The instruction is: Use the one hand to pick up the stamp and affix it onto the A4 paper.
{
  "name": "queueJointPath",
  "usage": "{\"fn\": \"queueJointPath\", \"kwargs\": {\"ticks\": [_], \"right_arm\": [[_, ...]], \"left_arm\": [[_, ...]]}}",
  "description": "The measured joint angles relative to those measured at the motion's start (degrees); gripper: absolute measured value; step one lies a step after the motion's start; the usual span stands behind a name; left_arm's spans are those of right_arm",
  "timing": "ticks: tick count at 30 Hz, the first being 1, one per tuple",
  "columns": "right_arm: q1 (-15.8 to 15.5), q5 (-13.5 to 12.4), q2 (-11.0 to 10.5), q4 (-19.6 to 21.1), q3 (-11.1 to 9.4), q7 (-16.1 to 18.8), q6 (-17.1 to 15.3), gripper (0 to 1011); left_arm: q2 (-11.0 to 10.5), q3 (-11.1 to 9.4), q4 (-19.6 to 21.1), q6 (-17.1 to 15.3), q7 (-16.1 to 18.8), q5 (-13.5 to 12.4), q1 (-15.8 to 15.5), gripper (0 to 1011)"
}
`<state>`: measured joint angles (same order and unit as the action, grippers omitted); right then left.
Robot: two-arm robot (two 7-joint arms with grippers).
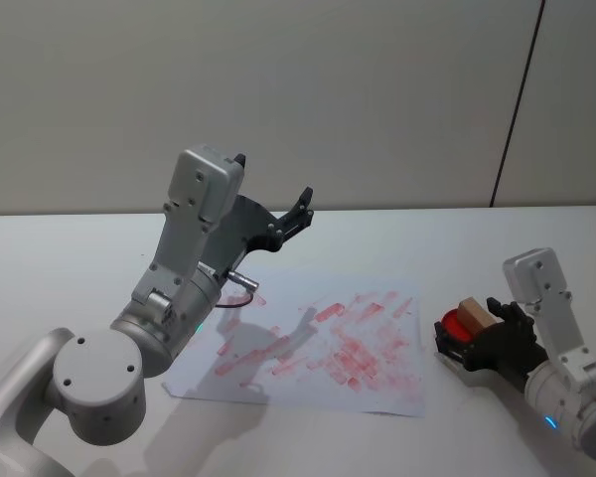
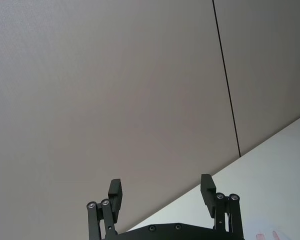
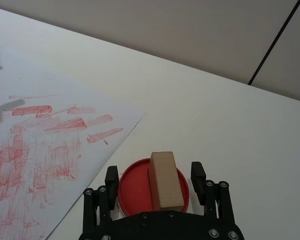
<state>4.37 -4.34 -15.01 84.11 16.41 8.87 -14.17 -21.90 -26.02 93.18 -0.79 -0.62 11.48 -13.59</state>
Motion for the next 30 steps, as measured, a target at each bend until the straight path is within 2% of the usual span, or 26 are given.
{"fn": "queueJointPath", "kwargs": {"ticks": [4, 5, 7, 8, 16, 21, 24, 30], "right_arm": [[0.1, 0.1, 0.0, -0.1, 0.0, 0.0, 0.0, 818], [0.1, 0.1, 0.0, -0.1, 0.0, 0.0, 0.0, 818], [0.1, 0.1, 0.0, -0.1, 0.0, 0.1, 0.0, 708], [0.1, 0.1, 0.0, -0.1, 0.0, 0.1, 0.0, 708], [0.1, 0.1, 0.1, -0.2, 0.1, 0.1, 0.0, 482], [0.1, 0.2, 0.1, -0.2, 0.1, 0.1, 0.0, 293], [0.1, 0.2, 0.1, -0.2, 0.1, 0.1, 0.0, 223], [0.2, 0.2, 0.1, -0.3, 0.0, 0.1, 0.0, 219]], "left_arm": [[0.0, 0.0, 0.0, 0.0, 0.0, 0.0, 0.0, 1001], [0.0, 0.0, 0.0, 0.0, 0.0, 0.0, 0.0, 1001], [0.0, 0.0, 0.0, 0.0, 0.0, 0.0, 0.0, 1001], [0.0, 0.0, 0.0, 0.0, 0.0, 0.0, 0.0, 1002], [0.0, 0.0, 0.0, 0.0, 0.0, 0.0, 0.0, 1001], [0.0, 0.0, 0.0, 0.0, 0.0, 0.0, 0.0, 1001], [0.0, 0.0, 0.0, 0.0, 0.0, 0.0, 0.0, 1002], [0.0, 0.0, 0.0, 0.0, 0.0, 0.0, 0.0, 1001]]}}
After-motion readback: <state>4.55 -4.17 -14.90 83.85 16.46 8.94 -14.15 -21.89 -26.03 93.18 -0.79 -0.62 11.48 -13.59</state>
